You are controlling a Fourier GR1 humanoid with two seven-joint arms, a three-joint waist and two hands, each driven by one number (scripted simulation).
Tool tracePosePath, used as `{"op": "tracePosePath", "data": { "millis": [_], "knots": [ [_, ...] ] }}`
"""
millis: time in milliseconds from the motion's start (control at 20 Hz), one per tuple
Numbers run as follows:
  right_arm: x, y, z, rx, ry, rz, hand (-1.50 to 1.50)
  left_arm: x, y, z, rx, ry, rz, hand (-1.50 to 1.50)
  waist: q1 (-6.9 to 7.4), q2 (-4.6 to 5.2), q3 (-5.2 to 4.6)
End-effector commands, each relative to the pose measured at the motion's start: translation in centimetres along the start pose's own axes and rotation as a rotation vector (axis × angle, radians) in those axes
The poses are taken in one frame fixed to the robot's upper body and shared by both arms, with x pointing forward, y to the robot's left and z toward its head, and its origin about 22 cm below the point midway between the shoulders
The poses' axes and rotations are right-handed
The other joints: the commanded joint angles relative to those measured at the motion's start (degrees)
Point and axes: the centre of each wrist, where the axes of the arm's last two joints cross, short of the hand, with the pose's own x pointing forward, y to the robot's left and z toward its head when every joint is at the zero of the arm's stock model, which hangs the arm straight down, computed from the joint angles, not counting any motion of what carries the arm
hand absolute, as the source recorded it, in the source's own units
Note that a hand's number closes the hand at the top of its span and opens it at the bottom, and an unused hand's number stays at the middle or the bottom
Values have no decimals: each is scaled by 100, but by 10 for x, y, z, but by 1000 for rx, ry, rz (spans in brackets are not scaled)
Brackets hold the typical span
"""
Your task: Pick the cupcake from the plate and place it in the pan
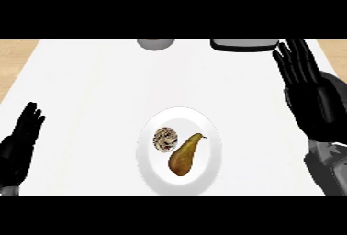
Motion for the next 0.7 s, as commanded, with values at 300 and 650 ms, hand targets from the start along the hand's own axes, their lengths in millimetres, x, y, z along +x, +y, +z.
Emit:
{"op": "tracePosePath", "data": {
  "millis": [300,650],
  "knots": [
    [-63,15,39,-181,210,400,150,23,-82,-1,-241,-168,149,0,-432,-20,-120],
    [-57,124,139,-285,195,295,-150,23,-124,6,-305,-197,170,0,-158,-52,-20]
  ]
}}
